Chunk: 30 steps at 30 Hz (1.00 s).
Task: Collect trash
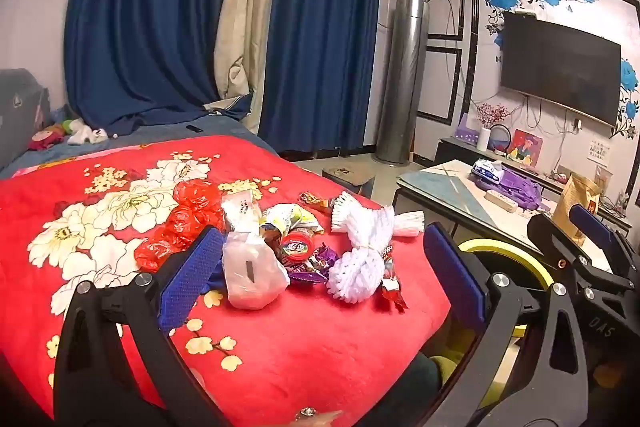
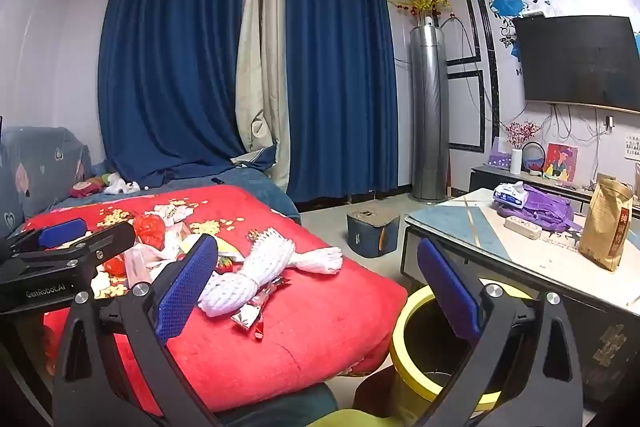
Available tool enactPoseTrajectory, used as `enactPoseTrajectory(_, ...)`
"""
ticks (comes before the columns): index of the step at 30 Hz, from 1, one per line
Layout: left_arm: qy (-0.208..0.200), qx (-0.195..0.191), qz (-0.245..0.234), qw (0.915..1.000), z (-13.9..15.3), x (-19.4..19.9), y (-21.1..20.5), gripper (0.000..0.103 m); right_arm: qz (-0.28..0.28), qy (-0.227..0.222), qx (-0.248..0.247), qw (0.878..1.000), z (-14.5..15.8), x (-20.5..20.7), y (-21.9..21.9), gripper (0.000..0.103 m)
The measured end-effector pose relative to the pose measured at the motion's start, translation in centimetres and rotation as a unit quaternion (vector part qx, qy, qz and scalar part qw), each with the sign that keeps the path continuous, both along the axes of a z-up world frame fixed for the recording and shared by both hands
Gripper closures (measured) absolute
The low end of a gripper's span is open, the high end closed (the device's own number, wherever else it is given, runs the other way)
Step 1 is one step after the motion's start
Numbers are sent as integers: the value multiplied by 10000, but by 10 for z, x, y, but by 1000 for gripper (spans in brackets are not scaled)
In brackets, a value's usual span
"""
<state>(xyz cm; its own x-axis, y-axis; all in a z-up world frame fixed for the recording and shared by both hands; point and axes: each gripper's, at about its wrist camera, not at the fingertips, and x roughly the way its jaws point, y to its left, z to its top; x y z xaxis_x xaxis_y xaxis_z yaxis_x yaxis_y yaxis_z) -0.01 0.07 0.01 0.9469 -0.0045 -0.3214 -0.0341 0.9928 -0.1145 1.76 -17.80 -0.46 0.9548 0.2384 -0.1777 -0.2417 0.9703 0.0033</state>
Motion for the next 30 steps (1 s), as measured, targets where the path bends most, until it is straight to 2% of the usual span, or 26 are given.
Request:
enactPoseTrajectory(11, -17, 81, 32, 10000, 4, -5, -4, 11, -27, 92, 32, 9999, 1, 4, 0, 6)
enactPoseTrajectory(14, -13, 114, 56, 9999, 6, -7, -7, 11, -52, 48, 7, 10000, 13, 0, -1, 6)
enactPoseTrajectory(30, -29, 95, 33, 9999, 4, -3, 1, 11, -65, 46, 23, 10000, 4, -2, -4, 6)
